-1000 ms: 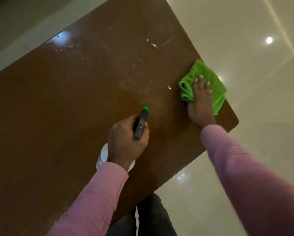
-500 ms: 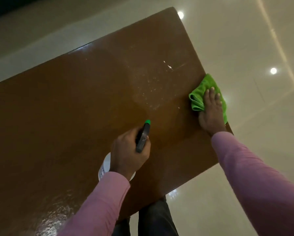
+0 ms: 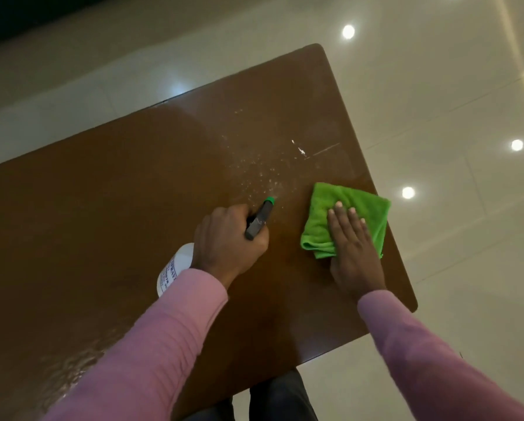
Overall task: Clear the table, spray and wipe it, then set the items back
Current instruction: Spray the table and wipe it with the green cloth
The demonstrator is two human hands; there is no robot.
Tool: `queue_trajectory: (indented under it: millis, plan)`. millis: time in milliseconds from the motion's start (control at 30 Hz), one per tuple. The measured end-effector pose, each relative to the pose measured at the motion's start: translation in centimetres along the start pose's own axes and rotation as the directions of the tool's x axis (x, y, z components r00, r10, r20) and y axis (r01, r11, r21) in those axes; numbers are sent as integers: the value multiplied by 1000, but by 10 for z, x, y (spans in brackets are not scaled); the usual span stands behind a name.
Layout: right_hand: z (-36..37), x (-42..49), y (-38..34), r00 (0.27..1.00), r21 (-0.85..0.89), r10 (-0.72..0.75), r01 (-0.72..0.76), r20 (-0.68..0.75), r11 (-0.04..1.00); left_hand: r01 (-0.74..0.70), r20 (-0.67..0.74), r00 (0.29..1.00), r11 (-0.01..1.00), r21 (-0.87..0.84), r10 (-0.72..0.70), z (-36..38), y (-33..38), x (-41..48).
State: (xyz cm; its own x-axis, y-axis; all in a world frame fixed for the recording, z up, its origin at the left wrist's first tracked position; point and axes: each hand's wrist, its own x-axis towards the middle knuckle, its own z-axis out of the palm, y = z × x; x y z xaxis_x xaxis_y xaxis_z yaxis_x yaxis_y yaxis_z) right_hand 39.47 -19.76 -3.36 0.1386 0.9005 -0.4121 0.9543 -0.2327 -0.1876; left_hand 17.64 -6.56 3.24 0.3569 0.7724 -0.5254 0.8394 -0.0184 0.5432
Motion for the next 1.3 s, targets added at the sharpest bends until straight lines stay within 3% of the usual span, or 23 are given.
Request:
queue_trajectory:
  millis: [167, 233, 333, 400, 467, 533, 633, 733, 833, 900, 1033, 1200, 1267, 1300]
  plan:
    - [10, -13, -34, 998, 85, 62, -64, 34, 994, -33, -19, 999, 998, -50, 32, -3, 5, 8]
    - [33, -45, -78, 985, 48, -146, 142, 93, 989, -31, -68, 997, 999, -30, 29, -3, 2, 8]
    - [41, -64, -100, 888, 24, -427, 429, 171, 903, -24, -162, 987, 996, -84, 10, -6, -10, 6]
    - [26, -37, -70, 939, -9, -327, 330, 106, 944, -21, -218, 976, 986, -163, -15, -9, -23, 3]
    - [4, 6, -29, 998, 44, -48, 47, 27, 998, -11, -269, 962, 975, -220, -49, -10, -33, -2]
    - [-23, 54, 2, 986, 80, 162, -158, -45, 984, -4, -309, 948, 967, -256, -78, -12, -37, -6]
    - [-36, 91, -19, 972, 113, 220, -210, -80, 971, -5, -343, 934, 955, -295, -101, -13, -38, -10]
    - [-15, 63, -84, 1000, 69, -28, 29, -6, 997, -17, -362, 927, 955, -298, -97, -16, -37, -12]
    - [10, 21, -129, 920, 40, -379, 377, 96, 925, -15, -397, 912, 960, -279, -101, -20, -37, -9]
    - [8, 30, -111, 880, 3, -456, 460, 136, 888, 1, -412, 901, 951, -310, -135, -23, -37, -6]
    - [-27, 88, -45, 981, -10, -185, 186, 48, 982, 4, -387, 910, 934, -356, -151, -21, -39, -6]
    - [-53, 145, -52, 997, 105, 68, -64, -42, 992, -10, -358, 926, 940, -342, -121, -14, -40, -6]
    - [-45, 144, -89, 998, 105, 44, -40, -40, 994, -32, -373, 923, 944, -329, -99, -14, -40, -6]
    - [-38, 137, -109, 998, 96, -53, 54, -17, 994, -44, -390, 917, 946, -320, -90, -15, -40, -6]
